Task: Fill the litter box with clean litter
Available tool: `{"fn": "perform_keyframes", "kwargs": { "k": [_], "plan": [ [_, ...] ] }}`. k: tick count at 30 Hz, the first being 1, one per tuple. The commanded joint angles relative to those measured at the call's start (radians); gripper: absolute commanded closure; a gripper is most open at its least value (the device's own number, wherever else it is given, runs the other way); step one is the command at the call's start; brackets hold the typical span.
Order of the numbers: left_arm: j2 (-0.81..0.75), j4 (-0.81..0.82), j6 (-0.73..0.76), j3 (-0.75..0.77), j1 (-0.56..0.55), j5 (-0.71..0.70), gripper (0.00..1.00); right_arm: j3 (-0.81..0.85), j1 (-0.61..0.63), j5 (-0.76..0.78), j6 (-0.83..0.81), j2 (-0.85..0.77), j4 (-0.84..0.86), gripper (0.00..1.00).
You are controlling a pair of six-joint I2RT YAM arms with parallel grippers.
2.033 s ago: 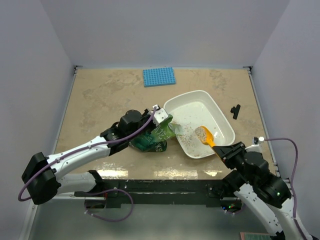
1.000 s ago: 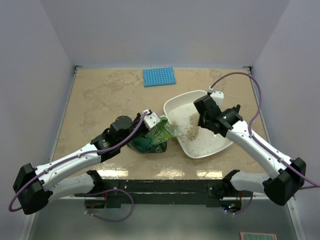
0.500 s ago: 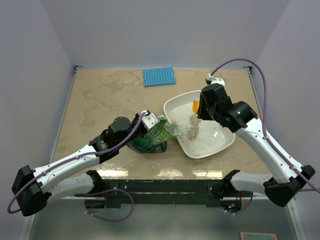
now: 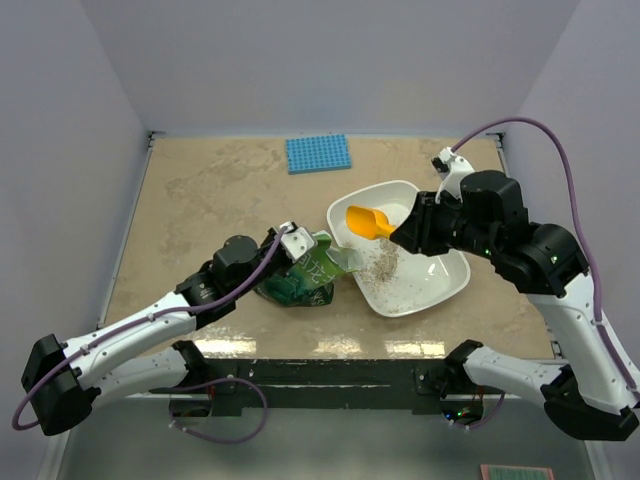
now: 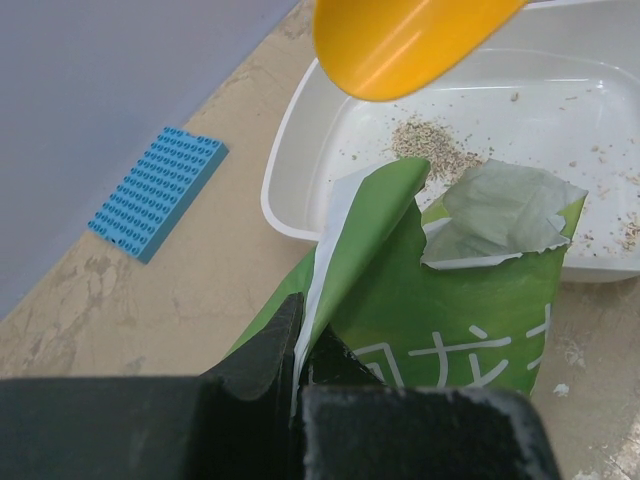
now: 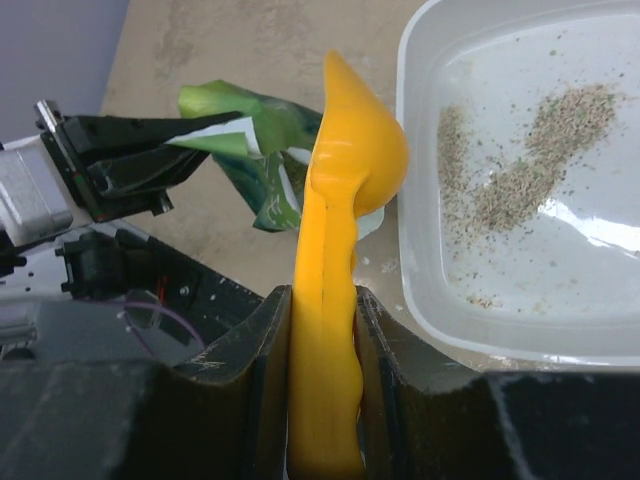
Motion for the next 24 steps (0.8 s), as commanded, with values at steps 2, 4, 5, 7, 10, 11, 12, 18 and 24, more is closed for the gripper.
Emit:
{"fn": "perform_keyframes", "kwargs": {
  "k": [2,4,5,7,10,11,12,18,24],
  "plan": [
    [-0.017,0.032,0.009,-0.006,-0.003,-0.001,1.0,-0.027,0.002,-0.127,-0.005,-0.027,-0.04,1.0],
    [-0.023,0.032,0.007,-0.007,-0.002,-0.001,1.0,-0.035,0.002,-0.144,-0.003,-0.038,-0.049,1.0],
    [-0.025,0.033,0.006,-0.007,-0.003,-0.001,1.0,-0.041,0.002,-0.149,-0.003,-0.038,-0.054,1.0],
    [-0.028,0.037,0.004,-0.009,-0.002,0.0,1.0,-0.047,0.002,-0.15,-0.012,-0.043,-0.074,1.0],
    [-0.03,0.035,0.004,-0.009,-0.005,0.002,1.0,-0.067,0.002,-0.153,-0.019,-0.047,-0.092,1.0],
    [-0.034,0.035,0.004,-0.007,-0.005,0.002,1.0,-0.076,0.002,-0.153,-0.022,-0.047,-0.095,1.0],
    [-0.036,0.035,0.004,-0.01,-0.005,0.0,1.0,-0.08,0.004,-0.156,-0.023,-0.047,-0.098,1.0],
    [-0.043,0.035,0.01,-0.012,-0.011,-0.006,1.0,-0.103,0.002,-0.173,-0.034,-0.043,-0.106,1.0],
    [-0.06,0.041,0.021,-0.021,-0.034,0.006,1.0,-0.159,0.002,-0.227,-0.045,-0.026,-0.062,1.0]
  ]
}}
